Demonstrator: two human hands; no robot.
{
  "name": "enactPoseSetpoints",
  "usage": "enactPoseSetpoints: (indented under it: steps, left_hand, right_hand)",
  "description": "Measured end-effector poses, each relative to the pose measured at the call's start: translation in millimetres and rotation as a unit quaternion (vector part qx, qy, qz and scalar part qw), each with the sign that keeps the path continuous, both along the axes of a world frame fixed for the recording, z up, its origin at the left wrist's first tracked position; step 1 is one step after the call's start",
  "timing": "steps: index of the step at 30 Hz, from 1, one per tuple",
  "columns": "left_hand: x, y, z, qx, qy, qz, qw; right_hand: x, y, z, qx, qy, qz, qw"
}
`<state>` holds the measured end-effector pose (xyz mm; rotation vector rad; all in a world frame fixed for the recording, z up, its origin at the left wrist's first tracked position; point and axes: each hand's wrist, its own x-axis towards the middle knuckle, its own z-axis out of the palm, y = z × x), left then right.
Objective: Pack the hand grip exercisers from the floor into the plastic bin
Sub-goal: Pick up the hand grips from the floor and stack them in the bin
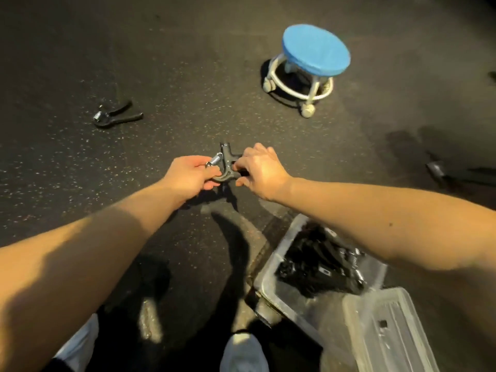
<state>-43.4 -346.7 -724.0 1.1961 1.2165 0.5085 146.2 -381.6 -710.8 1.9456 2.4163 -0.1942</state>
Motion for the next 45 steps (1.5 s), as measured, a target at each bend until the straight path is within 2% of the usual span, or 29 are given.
enactPoseSetpoints:
  steps: [4,8,14,18,20,26,31,35,40,45]
  left_hand:
    - [31,-48,28,0.031,0.003,-0.060,0.998]
    - [61,-88,46,0.076,0.019,-0.136,0.988]
    - [95,-130,49,0.167,0.064,-0.245,0.953]
    - [100,-150,34,0.185,0.072,-0.278,0.940]
    - [99,-160,27,0.191,0.075,-0.283,0.937]
    - [88,-169,2,0.185,0.084,-0.276,0.939]
    - [89,-169,-6,0.158,0.073,-0.223,0.959]
    - [96,-164,-12,0.150,0.075,-0.205,0.964]
    - [107,-164,-12,0.117,0.050,-0.191,0.973]
    - [122,-171,-11,0.086,0.063,-0.195,0.975]
  right_hand:
    - [42,-75,46,-0.011,0.080,-0.034,0.996]
    - [89,-151,61,0.085,0.135,-0.162,0.974]
    - [124,-229,51,-0.021,0.181,-0.255,0.950]
    - [124,-268,39,-0.083,0.267,-0.317,0.906]
    - [120,-282,32,-0.093,0.291,-0.347,0.887]
    - [101,-307,9,-0.122,0.302,-0.385,0.863]
    - [87,-310,-3,-0.135,0.311,-0.404,0.850]
    - [90,-305,1,-0.112,0.327,-0.421,0.839]
    - [101,-307,10,-0.115,0.386,-0.444,0.801]
    - [114,-306,10,-0.065,0.415,-0.463,0.781]
